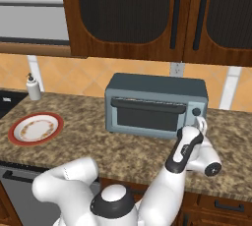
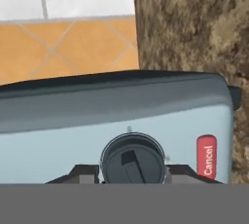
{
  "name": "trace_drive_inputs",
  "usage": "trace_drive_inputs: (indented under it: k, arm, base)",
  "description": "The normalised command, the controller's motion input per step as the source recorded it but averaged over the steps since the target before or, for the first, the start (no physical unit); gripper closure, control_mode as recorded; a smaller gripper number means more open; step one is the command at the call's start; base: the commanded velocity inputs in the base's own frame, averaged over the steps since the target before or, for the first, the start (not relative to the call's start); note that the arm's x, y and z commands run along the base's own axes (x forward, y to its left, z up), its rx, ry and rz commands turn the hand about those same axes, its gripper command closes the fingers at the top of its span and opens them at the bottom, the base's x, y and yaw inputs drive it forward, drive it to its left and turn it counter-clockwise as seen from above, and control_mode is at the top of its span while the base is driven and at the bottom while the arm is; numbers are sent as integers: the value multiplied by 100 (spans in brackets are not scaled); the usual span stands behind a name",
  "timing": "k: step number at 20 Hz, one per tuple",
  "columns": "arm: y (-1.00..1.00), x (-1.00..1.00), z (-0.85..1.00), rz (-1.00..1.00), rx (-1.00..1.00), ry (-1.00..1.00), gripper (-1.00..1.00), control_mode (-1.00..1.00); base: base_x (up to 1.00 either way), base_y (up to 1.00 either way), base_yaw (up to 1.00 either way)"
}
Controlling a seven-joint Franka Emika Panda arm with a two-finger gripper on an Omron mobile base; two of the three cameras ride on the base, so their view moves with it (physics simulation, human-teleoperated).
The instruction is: Pick up the kebab skewer and baguette bread, and place them inside the toaster oven. Close the toaster oven door and start by setting the timer.
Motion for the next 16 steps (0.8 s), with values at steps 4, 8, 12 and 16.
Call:
trace_drive_inputs:
  k: [4,8,12,16]
  arm:
    - [16,0,0,-8,38,1,100,-100]
    - [3,3,0,-9,35,0,100,-100]
    - [0,39,0,-10,26,0,100,-100]
    - [0,51,-6,-12,16,-1,100,-100]
  base:
    - [0,0,0]
    - [0,0,0]
    - [0,0,0]
    - [0,0,0]
